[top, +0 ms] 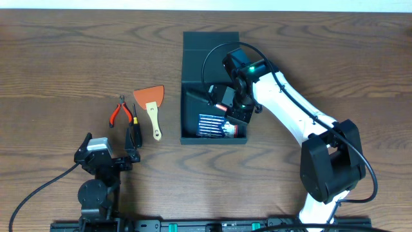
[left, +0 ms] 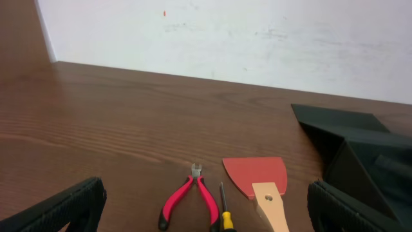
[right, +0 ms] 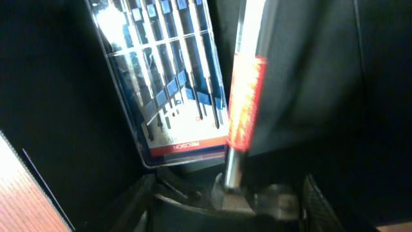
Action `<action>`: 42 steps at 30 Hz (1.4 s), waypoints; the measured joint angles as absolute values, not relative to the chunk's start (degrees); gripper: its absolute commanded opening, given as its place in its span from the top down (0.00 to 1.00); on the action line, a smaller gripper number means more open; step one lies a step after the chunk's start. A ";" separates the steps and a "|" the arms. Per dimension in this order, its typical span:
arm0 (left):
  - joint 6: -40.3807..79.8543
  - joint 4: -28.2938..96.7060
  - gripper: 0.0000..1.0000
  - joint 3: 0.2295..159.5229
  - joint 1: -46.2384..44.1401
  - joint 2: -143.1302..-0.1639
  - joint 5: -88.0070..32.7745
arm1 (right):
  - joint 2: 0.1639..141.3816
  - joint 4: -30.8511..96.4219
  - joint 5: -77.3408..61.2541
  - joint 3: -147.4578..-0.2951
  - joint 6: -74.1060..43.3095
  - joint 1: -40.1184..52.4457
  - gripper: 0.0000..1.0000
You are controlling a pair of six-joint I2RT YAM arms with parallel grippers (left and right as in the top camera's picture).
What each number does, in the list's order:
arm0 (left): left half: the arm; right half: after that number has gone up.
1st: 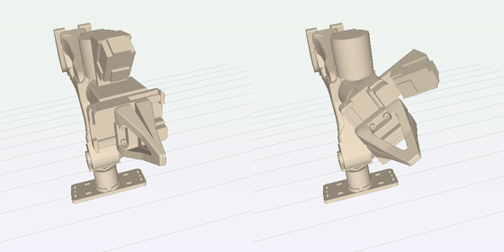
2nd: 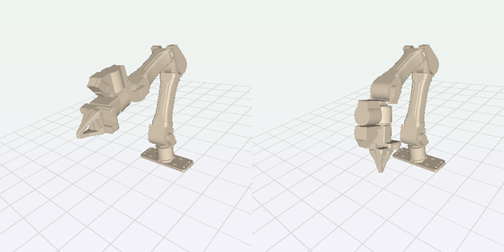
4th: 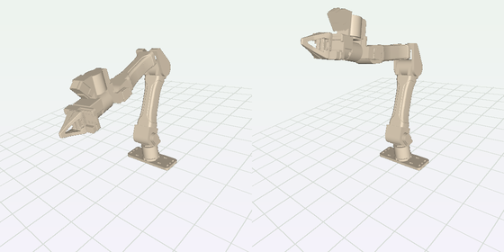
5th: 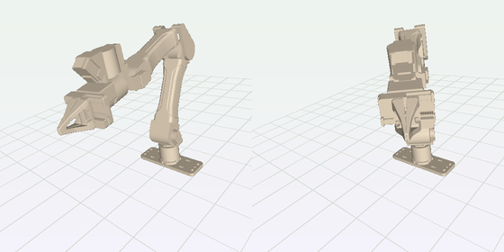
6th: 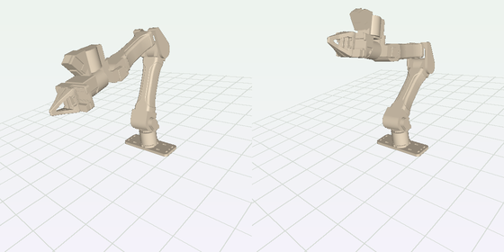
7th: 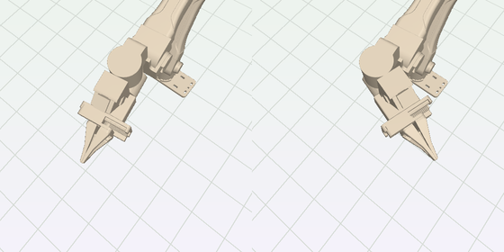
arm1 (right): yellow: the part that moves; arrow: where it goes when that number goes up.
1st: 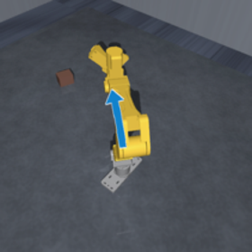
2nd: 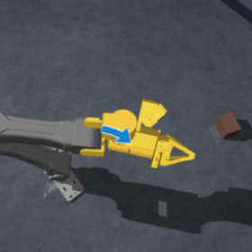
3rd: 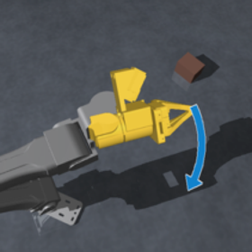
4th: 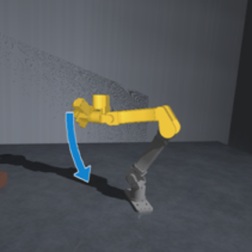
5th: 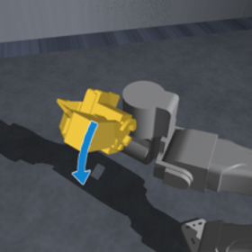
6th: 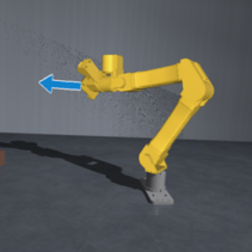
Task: Pack container
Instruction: 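Lower the hammer into the black box beside the case and release, then raise the right gripper out of the box and park it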
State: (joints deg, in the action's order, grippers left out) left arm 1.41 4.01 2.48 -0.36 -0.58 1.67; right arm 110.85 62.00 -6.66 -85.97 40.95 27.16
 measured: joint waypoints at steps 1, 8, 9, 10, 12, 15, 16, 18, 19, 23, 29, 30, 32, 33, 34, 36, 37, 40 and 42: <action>1.41 4.01 0.02 2.48 -0.36 -0.58 1.67 | 110.83 62.02 -6.66 -85.95 40.95 27.18 0.50; 1.41 4.01 0.02 2.48 -0.36 -0.58 1.67 | 110.83 61.98 -6.66 -85.84 40.66 27.18 0.50; 1.41 4.01 0.01 2.48 -0.36 -0.58 1.67 | 110.83 61.82 -6.66 -85.80 40.53 27.18 0.50; 1.41 4.01 0.01 2.48 -0.36 -0.58 1.67 | 110.83 61.60 -6.66 -85.80 40.40 27.18 0.50; 1.41 4.01 0.01 2.48 -0.36 -0.58 1.67 | 110.83 60.34 -6.63 -85.76 39.72 27.18 0.52; 1.41 4.01 0.01 2.48 -0.38 -0.58 1.67 | 110.83 57.98 -6.63 -85.76 37.85 27.18 0.52; 1.41 4.01 0.01 2.48 -0.36 -0.58 1.67 | 110.83 57.19 -6.63 -85.76 36.93 27.18 0.52; 1.41 4.01 0.01 2.48 -0.36 -0.58 1.67 | 110.83 55.53 -6.63 -85.76 34.44 27.18 0.52; 1.41 4.01 0.02 2.48 -0.36 -0.58 1.67 | 110.83 54.72 -6.66 -85.80 32.69 27.18 0.53; 1.41 4.01 0.01 2.48 -0.38 -0.58 1.67 | 110.83 52.75 -6.66 -87.07 26.04 27.18 0.46; 1.41 3.99 0.01 2.48 -0.36 -0.58 1.67 | 110.83 52.21 -5.91 -94.19 15.59 27.14 0.36; 1.41 4.01 0.01 2.48 -0.36 -0.58 1.67 | 110.83 52.56 -5.30 -95.61 13.67 27.07 0.36; 1.41 4.01 0.01 2.48 -0.36 -0.58 1.67 | 110.83 53.34 -3.09 -98.37 9.23 26.76 0.29; 1.41 4.01 0.01 2.48 -0.36 -0.58 1.67 | 110.83 54.00 -2.07 -99.39 7.62 26.59 0.27; 1.41 4.01 0.01 2.48 -0.36 -0.58 1.67 | 110.83 54.96 -0.40 -100.71 5.08 26.30 0.27; 1.41 4.01 0.01 2.48 -0.36 -0.58 1.67 | 110.83 56.73 2.52 -102.65 1.15 25.52 0.17; 1.41 4.01 0.01 2.48 -0.36 -0.58 1.65 | 110.83 57.91 4.03 -103.66 -1.08 24.93 0.14; 1.41 4.01 0.02 2.48 -0.36 -0.58 1.67 | 110.83 60.86 7.44 -105.54 -5.52 22.74 0.01; 1.41 4.01 0.01 2.48 -0.38 -0.58 1.67 | 110.83 62.57 8.75 -106.26 -7.44 20.95 0.01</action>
State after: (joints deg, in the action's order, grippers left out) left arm 1.41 4.01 2.48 -0.38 -0.58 1.67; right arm 110.83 62.57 8.75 -106.26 -7.44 20.95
